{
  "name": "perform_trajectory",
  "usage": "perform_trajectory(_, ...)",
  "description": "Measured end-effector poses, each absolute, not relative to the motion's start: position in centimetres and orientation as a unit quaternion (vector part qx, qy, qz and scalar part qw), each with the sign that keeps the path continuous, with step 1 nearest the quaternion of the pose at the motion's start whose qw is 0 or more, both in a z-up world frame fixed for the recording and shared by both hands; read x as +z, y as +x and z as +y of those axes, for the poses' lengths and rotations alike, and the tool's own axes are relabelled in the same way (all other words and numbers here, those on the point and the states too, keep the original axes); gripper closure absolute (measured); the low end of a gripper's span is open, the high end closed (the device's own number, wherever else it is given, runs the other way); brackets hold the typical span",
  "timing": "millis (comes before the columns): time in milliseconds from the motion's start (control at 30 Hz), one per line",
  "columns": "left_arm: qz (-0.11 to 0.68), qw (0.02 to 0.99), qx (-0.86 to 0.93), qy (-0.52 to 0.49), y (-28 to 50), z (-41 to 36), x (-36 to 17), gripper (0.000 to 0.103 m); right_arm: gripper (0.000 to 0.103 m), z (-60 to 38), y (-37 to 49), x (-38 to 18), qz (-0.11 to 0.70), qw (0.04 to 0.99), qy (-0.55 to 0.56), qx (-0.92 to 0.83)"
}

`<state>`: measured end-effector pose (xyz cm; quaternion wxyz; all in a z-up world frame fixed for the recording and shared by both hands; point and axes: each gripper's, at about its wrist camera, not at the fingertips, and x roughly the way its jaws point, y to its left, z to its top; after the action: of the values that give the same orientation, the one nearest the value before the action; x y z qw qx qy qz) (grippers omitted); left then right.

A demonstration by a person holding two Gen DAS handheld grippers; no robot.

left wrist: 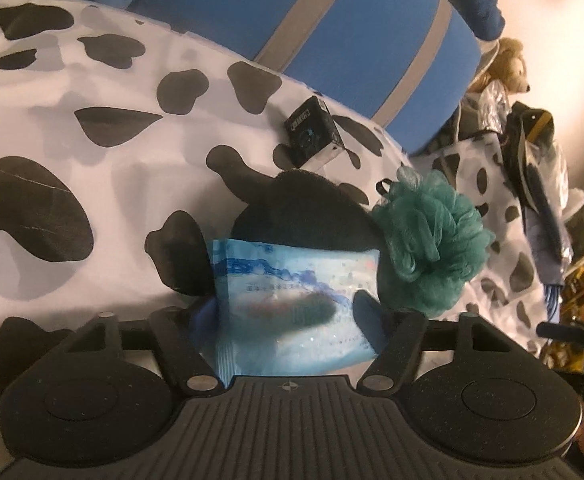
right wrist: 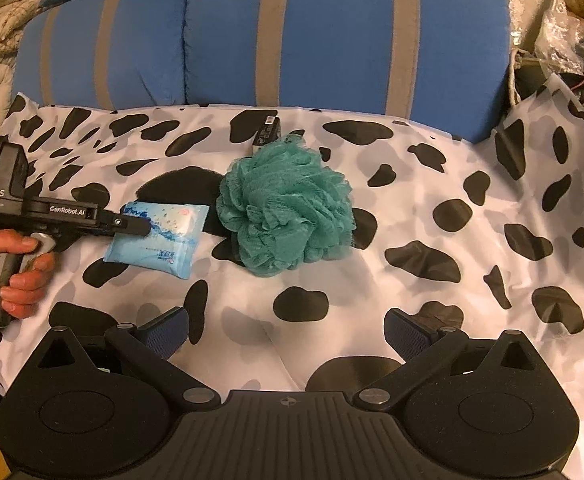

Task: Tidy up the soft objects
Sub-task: 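Approach and grasp the blue wet-wipes pack with the left tool, then lift the blue wet-wipes pack with the left tool while the right tool approaches the teal sponge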

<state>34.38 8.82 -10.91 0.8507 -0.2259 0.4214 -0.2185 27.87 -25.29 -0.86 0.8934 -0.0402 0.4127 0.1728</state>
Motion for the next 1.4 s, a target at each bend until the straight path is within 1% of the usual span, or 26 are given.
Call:
perform_trajectory(67,0.428,0.842,-0.226,-0.237,34.5,8.8,-11.1,0.063,0.000,-25.2,27.9,-0.9,0.413,0.893,-0.041,0.173)
perform_trajectory(133,0.432,0.836,-0.236,-0.243,34.4,8.5,-11.1,0.070,0.000,-25.1,27.9,-0.9,0.415,0.892,-0.039,0.173)
perform_trajectory(167,0.434,0.834,-0.243,-0.239,34.2,8.2,-10.9,0.079,0.000,-25.1,27.9,-0.9,0.415,0.892,-0.039,0.172)
perform_trajectory(200,0.433,0.835,-0.248,-0.231,34.1,7.8,-10.6,0.083,0.000,-25.1,27.9,-0.9,0.416,0.892,-0.038,0.172)
perform_trajectory(400,0.405,0.860,-0.260,-0.170,32.1,5.7,-7.6,0.090,0.000,-25.0,27.8,-0.4,0.410,0.894,-0.037,0.178)
perform_trajectory(633,0.358,0.885,-0.298,-0.003,27.0,1.8,-3.7,0.091,0.000,-24.8,27.4,0.1,0.400,0.897,-0.040,0.184)
perform_trajectory(767,0.366,0.873,-0.314,0.067,24.0,0.0,-3.7,0.091,0.000,-24.6,27.0,0.4,0.393,0.899,-0.044,0.187)
perform_trajectory(800,0.373,0.869,-0.316,0.081,23.5,-0.5,-3.9,0.089,0.000,-24.6,26.9,0.5,0.392,0.899,-0.045,0.188)
perform_trajectory(900,0.392,0.858,-0.310,0.121,22.5,-1.3,-4.6,0.088,0.000,-24.5,26.7,0.6,0.390,0.900,-0.045,0.188)
perform_trajectory(933,0.396,0.856,-0.306,0.131,22.4,-1.6,-4.9,0.088,0.000,-24.5,26.6,0.6,0.390,0.900,-0.046,0.188)
perform_trajectory(967,0.396,0.856,-0.303,0.134,22.2,-1.6,-5.1,0.082,0.000,-24.5,26.6,0.6,0.390,0.900,-0.047,0.188)
perform_trajectory(1000,0.398,0.858,-0.297,0.136,22.3,-1.7,-5.2,0.079,0.000,-24.5,26.6,0.6,0.390,0.900,-0.048,0.187)
perform_trajectory(1133,0.412,0.856,-0.280,0.135,23.3,-2.2,-5.8,0.078,0.000,-24.4,26.4,0.4,0.392,0.900,-0.051,0.186)
perform_trajectory(1400,0.436,0.845,-0.263,0.166,25.0,-4.5,-7.3,0.079,0.000,-24.4,26.6,0.0,0.397,0.898,-0.058,0.183)
